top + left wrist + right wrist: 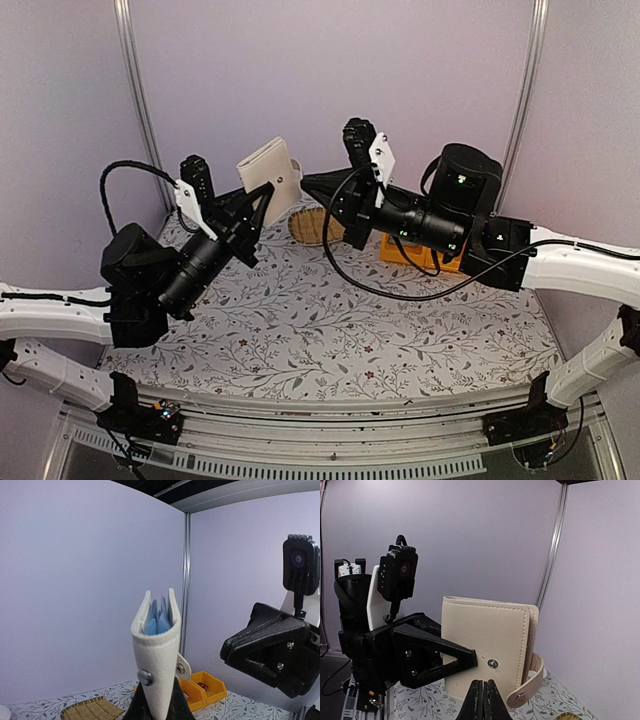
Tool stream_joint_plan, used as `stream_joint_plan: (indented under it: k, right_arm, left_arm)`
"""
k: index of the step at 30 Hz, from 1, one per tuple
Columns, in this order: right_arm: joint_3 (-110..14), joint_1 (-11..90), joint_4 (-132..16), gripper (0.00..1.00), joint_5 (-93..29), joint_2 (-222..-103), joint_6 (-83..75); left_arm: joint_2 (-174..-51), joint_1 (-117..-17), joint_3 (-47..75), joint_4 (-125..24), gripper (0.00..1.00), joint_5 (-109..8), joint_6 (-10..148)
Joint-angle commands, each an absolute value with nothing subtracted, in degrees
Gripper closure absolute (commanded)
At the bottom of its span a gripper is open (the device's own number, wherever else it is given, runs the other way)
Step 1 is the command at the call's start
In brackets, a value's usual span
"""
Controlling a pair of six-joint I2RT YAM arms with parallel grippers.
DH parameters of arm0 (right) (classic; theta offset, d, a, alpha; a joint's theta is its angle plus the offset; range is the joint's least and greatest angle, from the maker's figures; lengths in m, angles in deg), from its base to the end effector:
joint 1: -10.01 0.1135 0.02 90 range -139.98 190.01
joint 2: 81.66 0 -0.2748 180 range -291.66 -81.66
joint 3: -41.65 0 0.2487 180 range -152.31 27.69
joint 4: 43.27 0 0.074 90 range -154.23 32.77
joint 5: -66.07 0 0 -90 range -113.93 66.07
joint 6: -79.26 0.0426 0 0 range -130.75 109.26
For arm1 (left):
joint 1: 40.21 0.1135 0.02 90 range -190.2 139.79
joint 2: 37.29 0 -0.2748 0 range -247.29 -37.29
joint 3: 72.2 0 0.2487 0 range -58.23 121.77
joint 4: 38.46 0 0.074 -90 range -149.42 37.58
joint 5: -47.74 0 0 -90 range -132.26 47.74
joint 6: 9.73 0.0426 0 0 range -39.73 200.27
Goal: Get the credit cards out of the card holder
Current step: Adjust the snap button on the card holder.
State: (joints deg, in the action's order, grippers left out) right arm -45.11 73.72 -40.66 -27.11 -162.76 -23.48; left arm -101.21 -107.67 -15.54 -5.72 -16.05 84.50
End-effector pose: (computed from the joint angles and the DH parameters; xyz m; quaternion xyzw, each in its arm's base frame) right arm 0.1486 0.3061 0.4263 -0.4212 0.5008 0.3417 0.6746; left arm 0.1121 -0.2211 0.3772 0.1490 0.5337 -0.3287 0.7648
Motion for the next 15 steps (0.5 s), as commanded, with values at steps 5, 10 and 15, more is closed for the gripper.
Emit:
stream_joint_plan:
  k: [5, 10, 15]
  right_arm:
    - [-44.50, 70.29, -44.83, 0.88, -31.02, -160.43, -14.83]
    - [-46.02, 73.12, -45.11, 0.43, -14.43, -161.86, -15.80]
    - [-50.04, 73.90, -47.53, 0.32, -14.16, -165.64, -16.39]
  left_arm:
    - [-102.48, -108.92, -14.21, -5.57, 1.00, -14.40, 86.14]
    - [-103.47, -109.47, -13.49, -5.41, 1.00, -13.13, 87.35]
    - [-104.28, -109.90, -13.03, -4.81, 1.00, -12.79, 88.43]
